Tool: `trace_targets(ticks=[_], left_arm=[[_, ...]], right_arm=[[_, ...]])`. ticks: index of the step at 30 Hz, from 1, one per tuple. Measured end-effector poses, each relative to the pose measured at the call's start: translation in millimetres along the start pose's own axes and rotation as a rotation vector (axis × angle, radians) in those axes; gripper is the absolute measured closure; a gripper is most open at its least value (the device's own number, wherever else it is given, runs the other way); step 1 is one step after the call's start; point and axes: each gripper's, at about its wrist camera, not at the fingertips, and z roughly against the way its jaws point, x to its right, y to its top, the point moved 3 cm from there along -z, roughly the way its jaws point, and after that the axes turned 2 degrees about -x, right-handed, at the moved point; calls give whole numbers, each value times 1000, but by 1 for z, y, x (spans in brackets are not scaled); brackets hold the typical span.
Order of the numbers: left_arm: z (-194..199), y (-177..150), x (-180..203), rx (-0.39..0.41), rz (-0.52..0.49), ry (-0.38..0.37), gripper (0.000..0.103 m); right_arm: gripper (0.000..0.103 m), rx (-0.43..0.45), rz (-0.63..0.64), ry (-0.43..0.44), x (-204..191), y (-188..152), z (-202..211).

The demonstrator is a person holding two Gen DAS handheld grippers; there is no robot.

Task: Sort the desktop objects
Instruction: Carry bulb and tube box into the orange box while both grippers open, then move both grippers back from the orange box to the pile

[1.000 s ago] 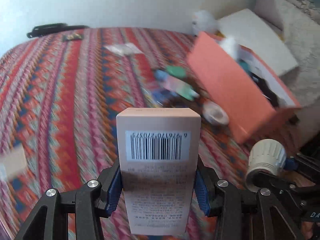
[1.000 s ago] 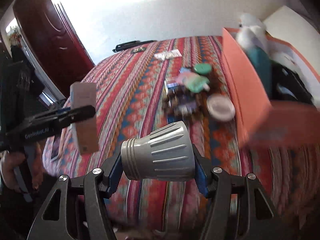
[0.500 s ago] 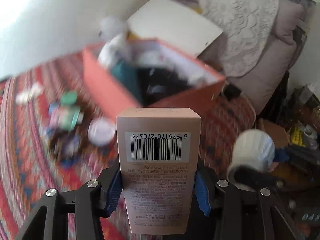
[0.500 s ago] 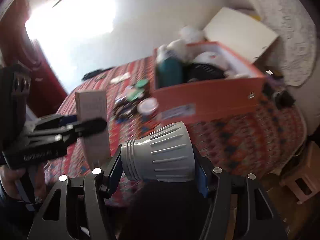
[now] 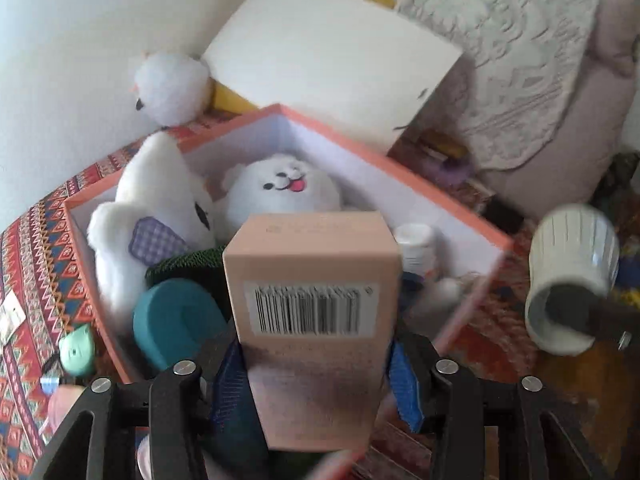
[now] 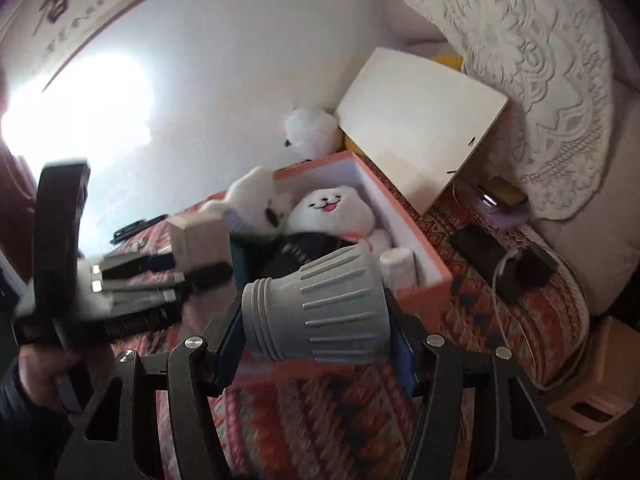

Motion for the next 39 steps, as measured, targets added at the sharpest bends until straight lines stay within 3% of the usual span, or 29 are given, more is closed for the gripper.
trace_targets(ticks=[4,7,9,11,17,21,27,30,34,39], left_arm=[[-23,3,-32,-23,71,56,34],[-28,0,-56,-44,139,67,32],[-18,-4,-68,-27,174,57,31],[2,-10,-76,14,193,51,27],[65,-42,-94,107,236,68,24],[112,-81,-114,139,293,100,20],[164,-169,-143,141,373,185,11],[175,-219,-155,100,421,179,2],[175,-275,-169,19,486,169,1],[170,-310,-167,-34,467,175,1]], right_arm=[[39,-31,2,16,9,33,-58],[37,-64,3,7,9,41,-94],[22,-69,11,-22,6,41,-107],[16,-47,6,-42,5,38,-107],[16,-45,-24,-35,1,25,-84],[15,-4,-9,-37,-20,9,-44],[10,1,44,-17,-66,-33,7],[10,-34,93,-2,-95,-61,19],[10,-91,134,45,-135,-98,23],[10,-212,154,154,-186,-143,3]])
